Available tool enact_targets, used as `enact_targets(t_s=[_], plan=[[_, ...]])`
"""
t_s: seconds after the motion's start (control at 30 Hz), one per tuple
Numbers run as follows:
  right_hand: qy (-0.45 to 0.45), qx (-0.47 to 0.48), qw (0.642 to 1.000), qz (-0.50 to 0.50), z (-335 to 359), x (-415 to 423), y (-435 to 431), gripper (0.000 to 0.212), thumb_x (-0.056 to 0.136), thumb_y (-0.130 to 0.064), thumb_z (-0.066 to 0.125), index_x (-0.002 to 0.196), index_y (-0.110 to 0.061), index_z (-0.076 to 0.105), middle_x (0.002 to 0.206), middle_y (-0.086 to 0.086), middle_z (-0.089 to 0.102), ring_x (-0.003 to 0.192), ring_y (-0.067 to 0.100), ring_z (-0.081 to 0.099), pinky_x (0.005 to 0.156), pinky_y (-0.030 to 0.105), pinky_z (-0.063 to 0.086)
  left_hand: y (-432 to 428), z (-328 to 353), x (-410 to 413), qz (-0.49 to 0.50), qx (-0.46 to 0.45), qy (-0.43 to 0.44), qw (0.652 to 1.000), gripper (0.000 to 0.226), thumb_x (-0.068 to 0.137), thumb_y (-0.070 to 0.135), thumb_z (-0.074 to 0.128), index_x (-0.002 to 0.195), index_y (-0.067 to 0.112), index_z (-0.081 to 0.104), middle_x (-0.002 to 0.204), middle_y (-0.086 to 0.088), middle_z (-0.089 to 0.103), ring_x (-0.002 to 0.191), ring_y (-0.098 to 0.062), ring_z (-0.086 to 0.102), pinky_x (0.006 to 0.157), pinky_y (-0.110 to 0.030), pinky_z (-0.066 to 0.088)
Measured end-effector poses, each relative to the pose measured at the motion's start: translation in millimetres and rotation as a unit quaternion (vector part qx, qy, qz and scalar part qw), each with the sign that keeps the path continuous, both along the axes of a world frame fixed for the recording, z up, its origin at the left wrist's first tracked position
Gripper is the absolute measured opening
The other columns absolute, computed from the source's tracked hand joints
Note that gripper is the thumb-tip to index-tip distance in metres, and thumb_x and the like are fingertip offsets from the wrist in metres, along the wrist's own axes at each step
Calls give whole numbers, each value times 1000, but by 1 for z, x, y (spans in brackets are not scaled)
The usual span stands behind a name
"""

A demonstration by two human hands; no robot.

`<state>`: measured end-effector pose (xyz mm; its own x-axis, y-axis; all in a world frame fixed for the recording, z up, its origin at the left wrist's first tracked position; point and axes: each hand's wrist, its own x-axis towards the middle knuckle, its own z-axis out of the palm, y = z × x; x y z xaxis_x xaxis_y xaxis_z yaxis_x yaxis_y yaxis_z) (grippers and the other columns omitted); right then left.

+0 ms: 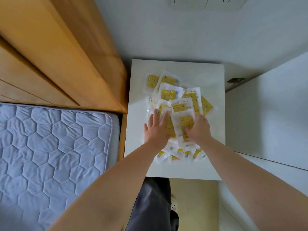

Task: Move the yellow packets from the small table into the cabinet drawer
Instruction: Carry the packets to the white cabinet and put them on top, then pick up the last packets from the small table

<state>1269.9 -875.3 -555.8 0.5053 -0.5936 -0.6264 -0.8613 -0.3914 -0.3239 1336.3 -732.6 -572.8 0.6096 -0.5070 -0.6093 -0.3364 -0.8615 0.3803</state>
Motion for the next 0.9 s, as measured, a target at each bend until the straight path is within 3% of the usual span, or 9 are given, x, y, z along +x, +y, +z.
enact_targets(t_s=[0.07, 0.2, 0.47, 0.7, 0.9], plan=[[42, -41, 998, 31, -6, -1, 6, 76, 84, -42, 63, 138, 1, 32, 131, 22, 41, 121, 41, 42, 101, 48, 36, 0, -11, -2, -60, 41, -15, 997, 90, 92, 51, 52, 149, 36, -17, 156, -5, -28, 145, -27, -20, 117, -52, 3], [43, -65, 996, 35, -4, -1, 9, 77, 87, -42, 60, 142, -1, 26, 135, 21, 37, 123, 39, 37, 102, 47, 34, 2, -12, 0, -87, 38, -24, 995, 89, 92, 58, 46, 149, 34, -19, 155, -6, -32, 143, -29, -25, 115, -54, -1], [-17, -25, 999, 43, 28, -14, 17, 70, 92, -35, 55, 146, -7, 21, 139, 16, 37, 128, 33, 36, 103, 46, 36, 16, 20, 2, -33, -26, 0, 999, 70, 98, 44, 42, 153, 27, 2, 160, -3, -15, 147, -22, -14, 117, -47, 1], [-87, -52, 988, 113, 79, -35, 40, 64, 93, -25, 54, 145, -5, 23, 141, 16, 37, 130, 32, 35, 101, 42, 36, 34, 78, -29, 8, -78, -67, 995, 64, 99, 37, 44, 153, 24, 11, 161, -2, -7, 148, -23, 1, 120, -41, 11], [-161, -78, 970, 166, 131, -71, 82, 60, 94, -28, 52, 145, -10, 26, 145, 9, 35, 133, 26, 33, 105, 39, 32, 79, 128, -94, 18, -82, -166, 983, 65, 98, 33, 44, 153, 22, 9, 161, -4, -7, 148, -22, -2, 120, -44, 11]])
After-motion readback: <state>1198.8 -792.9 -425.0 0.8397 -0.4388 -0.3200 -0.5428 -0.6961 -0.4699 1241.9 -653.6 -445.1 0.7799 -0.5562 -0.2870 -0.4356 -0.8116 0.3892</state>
